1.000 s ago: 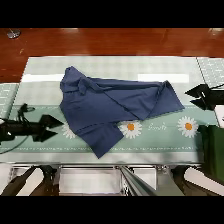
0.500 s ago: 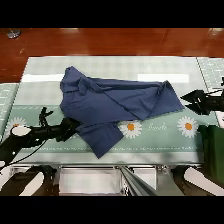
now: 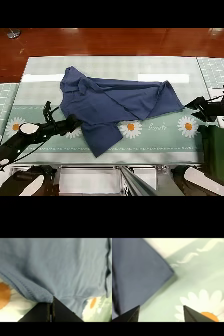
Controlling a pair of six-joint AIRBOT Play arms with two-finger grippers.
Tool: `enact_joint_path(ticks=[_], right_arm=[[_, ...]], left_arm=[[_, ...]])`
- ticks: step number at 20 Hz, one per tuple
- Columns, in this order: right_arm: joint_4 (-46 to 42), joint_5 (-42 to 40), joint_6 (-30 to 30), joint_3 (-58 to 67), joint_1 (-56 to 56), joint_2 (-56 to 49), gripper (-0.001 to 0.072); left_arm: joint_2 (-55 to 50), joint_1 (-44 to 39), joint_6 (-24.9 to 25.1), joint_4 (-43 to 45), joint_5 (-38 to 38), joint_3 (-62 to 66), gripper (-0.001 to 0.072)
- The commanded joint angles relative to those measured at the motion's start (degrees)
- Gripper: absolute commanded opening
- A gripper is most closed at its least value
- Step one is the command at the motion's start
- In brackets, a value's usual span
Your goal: Fold the shirts.
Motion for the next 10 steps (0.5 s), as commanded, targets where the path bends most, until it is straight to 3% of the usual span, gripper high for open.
enact_joint_path(ticks=[1, 6, 10], right_arm=[[-2.2, -3.0, 2.3, 0.5, 0.2, -3.3, 0.0627], [4.8, -2.2, -0.7, 6.3, 1.0, -11.8, 0.0625], [7.8, -2.3, 0.7, 11.3, 6.6, -17.6, 0.0618]], left_arm=[[-0.1, -0.5, 0.6, -0.6, -0.1, 2.3, 0.0023], [-0.1, -0.5, 0.6, -0.6, -0.1, 2.5, 0.0023], [-0.1, -0.5, 0.6, -0.6, -0.1, 2.5, 0.0023]])
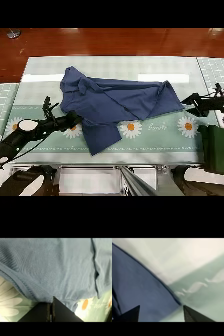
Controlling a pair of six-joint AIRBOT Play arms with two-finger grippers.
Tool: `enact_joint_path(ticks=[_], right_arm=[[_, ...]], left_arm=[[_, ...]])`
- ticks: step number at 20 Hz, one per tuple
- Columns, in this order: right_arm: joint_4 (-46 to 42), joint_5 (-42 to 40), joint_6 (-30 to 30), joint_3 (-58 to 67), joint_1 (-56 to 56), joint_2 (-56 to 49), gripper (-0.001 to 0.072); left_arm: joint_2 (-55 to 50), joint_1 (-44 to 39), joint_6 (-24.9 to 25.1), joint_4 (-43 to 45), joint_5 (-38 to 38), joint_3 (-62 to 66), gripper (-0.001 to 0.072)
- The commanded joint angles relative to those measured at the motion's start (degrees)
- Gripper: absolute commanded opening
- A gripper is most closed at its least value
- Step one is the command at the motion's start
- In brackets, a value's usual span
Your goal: Fold the shirts.
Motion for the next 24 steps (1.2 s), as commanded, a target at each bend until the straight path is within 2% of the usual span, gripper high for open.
enact_joint_path(ticks=[1, 4, 5, 6, 7, 11, 15, 19, 20, 22, 24], right_arm=[[2.1, 0.2, 1.5, 4.8, 4.3, -4.9, 0.0618], [-0.3, 1.2, 4.1, 7.4, 7.8, -7.1, 0.0601], [-0.3, 1.1, 4.2, 7.7, 8.6, -7.2, 0.0554], [-0.3, 1.5, 4.1, 8.3, 9.2, -7.2, 0.024], [0.1, 2.7, 2.8, 9.2, 9.6, -7.2, 0.0033], [-1.0, 11.3, 1.7, 20.1, 11.0, -4.9, 0.0031], [-4.5, 11.4, 4.8, 43.8, 14.8, 0.5, 0.0032], [-10.2, 13.1, 10.1, 70.7, 14.4, 2.1, 0.0032], [-10.3, 12.4, 10.4, 71.7, 13.8, 4.5, 0.0032], [-10.3, 13.0, 10.5, 69.6, 12.7, 11.1, 0.0032], [-10.6, 13.6, 9.4, 65.3, 11.6, 18.9, 0.0032]], left_arm=[[0.0, 0.0, 0.0, 0.0, 0.0, 0.1, 0.0023], [0.0, 0.0, 0.0, 0.0, 0.0, 0.1, 0.0023], [0.0, 0.0, 0.0, 0.0, 0.0, 0.1, 0.0023], [0.0, 0.0, 0.0, 0.0, 0.0, 0.1, 0.0023], [0.0, 0.0, 0.0, 0.0, -0.1, 0.2, 0.0023], [0.3, 0.7, 2.0, 0.0, 0.3, 8.4, 0.0023], [0.3, 5.6, 5.9, 0.0, 0.5, 32.9, 0.0022], [0.3, 13.9, 6.6, 3.7, -2.7, 59.8, 0.0022], [0.3, 16.4, 6.5, 5.1, -5.6, 65.8, 0.0022], [0.4, 21.4, 3.1, 9.9, -12.6, 76.5, 0.0022], [1.6, 26.3, -0.9, 18.3, -20.2, 85.4, 0.0022]])
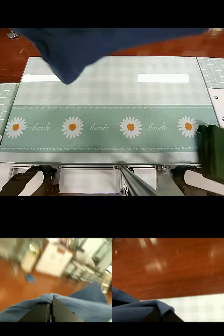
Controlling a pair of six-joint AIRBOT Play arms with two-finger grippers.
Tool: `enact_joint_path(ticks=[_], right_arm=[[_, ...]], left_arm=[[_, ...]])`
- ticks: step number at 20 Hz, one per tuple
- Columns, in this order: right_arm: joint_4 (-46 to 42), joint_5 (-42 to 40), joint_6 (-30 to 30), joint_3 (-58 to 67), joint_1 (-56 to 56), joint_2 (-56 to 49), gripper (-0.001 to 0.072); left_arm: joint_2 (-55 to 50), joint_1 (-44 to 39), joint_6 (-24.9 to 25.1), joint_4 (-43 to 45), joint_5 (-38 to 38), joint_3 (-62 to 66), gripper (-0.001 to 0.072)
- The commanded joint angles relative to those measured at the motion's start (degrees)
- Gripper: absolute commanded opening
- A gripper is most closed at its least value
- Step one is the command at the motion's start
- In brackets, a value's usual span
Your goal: Fold the shirts.
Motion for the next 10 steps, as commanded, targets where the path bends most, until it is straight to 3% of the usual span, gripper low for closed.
enact_joint_path(ticks=[1, 6, 10], right_arm=[[-2.7, 0.7, -0.4, -1.9, -1.4, 12.2, 0.0033], [-7.8, 5.5, -1.2, -3.7, -1.4, 27.3, 0.0033], [-11.5, 9.4, -0.6, -3.7, -1.2, 35.4, 0.0033]], left_arm=[[1.9, 8.5, -6.3, 14.3, -13.0, 17.0, 0.0022], [12.2, 15.9, -8.1, 29.2, -22.3, 21.7, 0.0022], [20.7, 12.8, -10.5, 37.7, -24.5, 21.6, 0.0022]])
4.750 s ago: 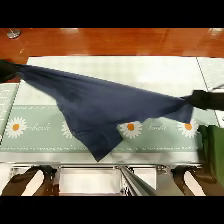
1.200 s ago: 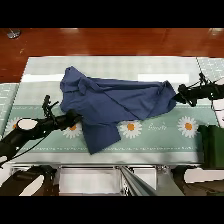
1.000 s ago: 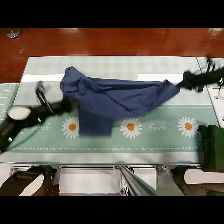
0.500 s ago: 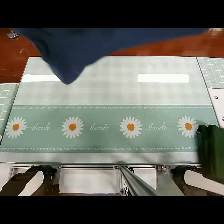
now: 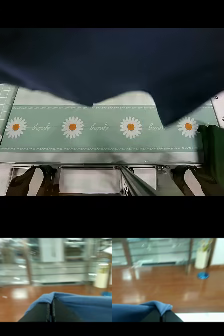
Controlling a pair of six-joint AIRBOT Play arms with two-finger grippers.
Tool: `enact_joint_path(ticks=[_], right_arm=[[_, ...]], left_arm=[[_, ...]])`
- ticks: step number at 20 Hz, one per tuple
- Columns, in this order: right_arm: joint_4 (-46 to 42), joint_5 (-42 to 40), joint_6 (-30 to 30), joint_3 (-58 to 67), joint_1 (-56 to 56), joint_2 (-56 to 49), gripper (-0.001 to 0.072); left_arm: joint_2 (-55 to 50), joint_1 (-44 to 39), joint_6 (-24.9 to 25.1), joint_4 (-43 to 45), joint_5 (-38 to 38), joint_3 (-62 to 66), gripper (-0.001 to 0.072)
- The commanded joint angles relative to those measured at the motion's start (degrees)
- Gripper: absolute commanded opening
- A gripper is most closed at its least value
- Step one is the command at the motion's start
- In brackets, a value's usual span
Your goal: Fold the shirts.
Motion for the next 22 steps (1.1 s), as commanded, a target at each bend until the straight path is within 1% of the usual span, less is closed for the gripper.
enact_joint_path(ticks=[1, 2, 3, 5, 6, 9, 11, 14, 16, 18, 20, 21, 22], right_arm=[[-3.3, 4.4, 0.6, -0.2, 0.8, 7.4, 0.0033], [-3.2, 5.9, 1.3, -0.6, 2.1, 8.5, 0.0033], [-2.5, 7.2, 1.5, -2.1, 3.5, 9.4, 0.0033], [-1.4, 12.7, 1.6, -6.7, 5.1, 10.1, 0.0033], [-1.5, 14.6, 1.7, -9.5, 5.1, 10.1, 0.0033], [-1.3, 12.0, 1.7, -21.9, 5.1, 10.0, 0.0033], [-0.2, 7.1, 0.8, -31.9, 5.1, 9.9, 0.0033], [5.1, -2.7, -3.0, -45.2, 5.1, 6.2, 0.0033], [8.2, -10.4, -5.7, -49.7, 5.1, -0.2, 0.0033], [11.8, -16.8, -8.6, -50.1, 5.1, -9.4, 0.0033], [17.5, -24.5, -10.6, -49.7, 5.1, -19.2, 0.0033], [20.4, -26.7, -11.4, -48.3, 5.1, -24.6, 0.0033], [22.5, -27.6, -12.0, -45.8, 5.1, -29.7, 0.0033]], left_arm=[[6.6, -4.1, -2.4, 8.9, -4.9, 0.9, 0.0022], [7.4, -7.6, -3.0, 10.7, -6.5, 0.9, 0.0022], [8.0, -10.3, -5.0, 13.5, -7.9, 0.5, 0.0022], [8.3, -12.7, -7.4, 18.9, -11.8, -1.8, 0.0022], [8.3, -12.8, -7.6, 20.4, -13.0, -4.7, 0.0022], [7.6, -12.8, -9.9, 20.7, -12.7, -18.5, 0.0022], [6.5, -12.8, -10.4, 19.1, -9.8, -30.2, 0.0022], [2.5, -12.8, -11.6, 15.3, 0.5, -45.2, 0.0022], [-2.9, -13.7, -11.6, 11.2, 9.2, -51.5, 0.0022], [-9.9, -15.7, -11.7, 8.0, 16.8, -53.2, 0.0022], [-18.0, -18.8, -11.6, 3.0, 27.9, -53.0, 0.0022], [-22.0, -20.3, -12.5, 2.4, 33.7, -52.4, 0.0022], [-25.5, -21.0, -14.8, 2.4, 37.5, -51.3, 0.0022]])
